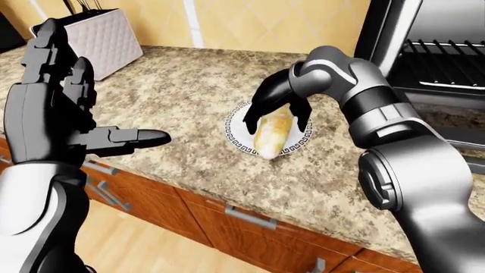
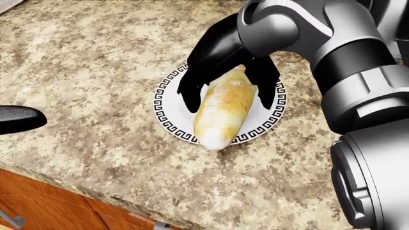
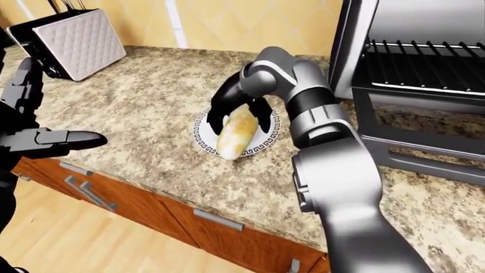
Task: Place the baguette on the rack of the toaster oven.
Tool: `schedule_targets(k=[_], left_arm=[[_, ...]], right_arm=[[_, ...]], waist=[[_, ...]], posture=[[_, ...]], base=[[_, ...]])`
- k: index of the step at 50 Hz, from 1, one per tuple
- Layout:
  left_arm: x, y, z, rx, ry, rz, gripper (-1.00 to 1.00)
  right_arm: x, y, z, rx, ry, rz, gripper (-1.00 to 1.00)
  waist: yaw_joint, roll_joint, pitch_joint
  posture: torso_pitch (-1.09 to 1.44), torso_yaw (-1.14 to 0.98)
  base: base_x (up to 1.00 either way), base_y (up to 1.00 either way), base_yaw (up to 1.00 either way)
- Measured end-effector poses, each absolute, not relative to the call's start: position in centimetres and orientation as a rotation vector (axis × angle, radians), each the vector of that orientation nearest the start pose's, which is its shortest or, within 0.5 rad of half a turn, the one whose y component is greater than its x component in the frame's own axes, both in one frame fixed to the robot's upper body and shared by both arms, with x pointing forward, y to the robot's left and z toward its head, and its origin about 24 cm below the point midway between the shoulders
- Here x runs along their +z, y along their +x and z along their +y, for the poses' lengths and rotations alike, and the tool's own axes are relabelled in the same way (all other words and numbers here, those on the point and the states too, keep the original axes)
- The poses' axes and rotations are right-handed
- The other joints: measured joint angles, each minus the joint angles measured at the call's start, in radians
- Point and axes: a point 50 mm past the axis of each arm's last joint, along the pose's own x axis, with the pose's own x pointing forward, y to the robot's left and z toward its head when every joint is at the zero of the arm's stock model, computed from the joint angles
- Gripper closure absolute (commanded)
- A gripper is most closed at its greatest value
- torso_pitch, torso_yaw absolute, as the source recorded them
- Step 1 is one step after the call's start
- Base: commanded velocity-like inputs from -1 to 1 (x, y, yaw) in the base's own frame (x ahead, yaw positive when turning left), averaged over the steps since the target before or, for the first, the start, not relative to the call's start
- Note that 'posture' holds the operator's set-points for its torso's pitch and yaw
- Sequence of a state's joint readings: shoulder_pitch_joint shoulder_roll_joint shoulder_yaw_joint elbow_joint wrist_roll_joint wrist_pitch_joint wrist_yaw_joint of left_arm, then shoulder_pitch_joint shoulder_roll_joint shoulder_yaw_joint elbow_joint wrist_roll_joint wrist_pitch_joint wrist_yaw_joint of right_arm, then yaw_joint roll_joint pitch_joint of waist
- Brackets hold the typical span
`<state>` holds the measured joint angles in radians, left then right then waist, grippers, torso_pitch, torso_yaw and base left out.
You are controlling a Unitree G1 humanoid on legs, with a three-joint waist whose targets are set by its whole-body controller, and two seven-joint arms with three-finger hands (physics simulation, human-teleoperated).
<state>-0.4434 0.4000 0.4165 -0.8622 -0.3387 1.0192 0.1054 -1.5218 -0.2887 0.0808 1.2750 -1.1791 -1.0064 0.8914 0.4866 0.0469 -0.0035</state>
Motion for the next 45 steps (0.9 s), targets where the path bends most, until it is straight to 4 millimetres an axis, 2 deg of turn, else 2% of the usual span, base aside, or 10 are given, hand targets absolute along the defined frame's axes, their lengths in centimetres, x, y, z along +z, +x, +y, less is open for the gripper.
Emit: schedule_targets(k=[21, 45], left_arm=[[26.12, 22.39, 21.95, 0.182, 0.121, -0.358, -1.0], [26.2, 22.38, 22.07, 0.187, 0.124, -0.357, -1.0]], right_arm=[[24.19, 38.38, -6.56, 1.251, -1.907, -0.353, -0.16], [24.54, 38.67, -6.83, 1.199, -1.954, -0.367, 0.4]], waist=[[0.004, 0.0, -0.003], [0.008, 0.001, 0.004]], posture=[[0.0, 0.42], [0.0, 0.42]], base=[[0.0, 0.0, 0.0], [0.0, 0.0, 0.0]])
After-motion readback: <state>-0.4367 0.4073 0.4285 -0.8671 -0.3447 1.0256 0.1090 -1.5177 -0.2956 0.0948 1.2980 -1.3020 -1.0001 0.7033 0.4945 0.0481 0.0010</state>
